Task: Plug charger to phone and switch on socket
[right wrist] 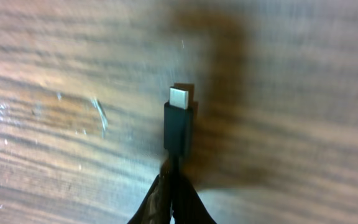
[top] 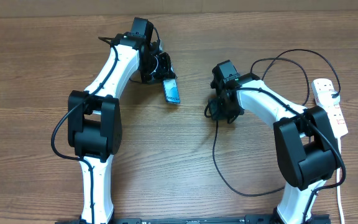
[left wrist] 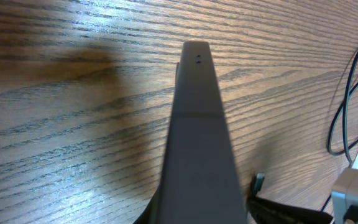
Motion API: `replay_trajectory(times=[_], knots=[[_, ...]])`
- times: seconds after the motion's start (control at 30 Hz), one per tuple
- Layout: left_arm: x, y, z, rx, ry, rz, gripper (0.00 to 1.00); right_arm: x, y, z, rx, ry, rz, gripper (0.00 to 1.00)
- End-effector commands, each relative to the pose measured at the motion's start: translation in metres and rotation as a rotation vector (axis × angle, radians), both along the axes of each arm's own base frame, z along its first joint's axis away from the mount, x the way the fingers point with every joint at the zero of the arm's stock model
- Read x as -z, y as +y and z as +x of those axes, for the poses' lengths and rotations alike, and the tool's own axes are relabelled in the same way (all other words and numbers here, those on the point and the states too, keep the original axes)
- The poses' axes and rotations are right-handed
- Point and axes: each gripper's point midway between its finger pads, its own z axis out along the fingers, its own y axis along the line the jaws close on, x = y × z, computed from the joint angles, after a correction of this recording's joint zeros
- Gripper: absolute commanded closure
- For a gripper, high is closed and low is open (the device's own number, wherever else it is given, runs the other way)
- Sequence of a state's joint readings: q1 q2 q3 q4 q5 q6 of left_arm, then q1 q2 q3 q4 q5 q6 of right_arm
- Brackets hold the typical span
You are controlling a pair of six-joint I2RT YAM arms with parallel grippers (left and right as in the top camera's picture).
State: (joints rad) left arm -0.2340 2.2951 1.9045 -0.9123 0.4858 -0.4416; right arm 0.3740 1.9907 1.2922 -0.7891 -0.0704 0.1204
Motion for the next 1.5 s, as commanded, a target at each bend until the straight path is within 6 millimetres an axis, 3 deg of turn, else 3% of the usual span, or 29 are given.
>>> replay_trajectory(times=[0.0, 0.27, 0.33, 0.37, 0.43, 0.8, 1.47], knots=[[-0.008, -0.005, 0.001, 0.026, -0.021, -0.027, 0.96, 0.010, -0.010, 0.005, -0.102, -0.024, -0.066, 0.96], [-0.008, -0.005, 0.002, 0.026, -0.023, -0.028, 0.96, 0.011, -0.012, -0.002, -0.114, 0.006, -0.069, 0.96], [-0.008, -0.005, 0.001, 0.026, -0.023, -0.028, 0.96, 0.011, -0.011, -0.003, -0.114, 0.010, -0.066, 0.81], [-0.008, -0.005, 0.001, 0.026, -0.023, -0.028, 0.96, 0.011, -0.011, -0.003, -0.114, 0.011, -0.067, 0.66], [-0.008, -0.005, 0.001, 0.026, -0.023, -0.028, 0.96, 0.010, -0.012, -0.004, -0.114, 0.013, -0.068, 0.60], [-0.008, -0.005, 0.002, 0.025, -0.024, -0.028, 0.96, -0.015, -0.021, 0.029, 0.019, -0.079, -0.139, 0.59], [-0.008, -0.005, 0.001, 0.035, -0.024, -0.026, 0.96, 0.000, -0.010, 0.020, 0.091, -0.027, -0.025, 0.65]])
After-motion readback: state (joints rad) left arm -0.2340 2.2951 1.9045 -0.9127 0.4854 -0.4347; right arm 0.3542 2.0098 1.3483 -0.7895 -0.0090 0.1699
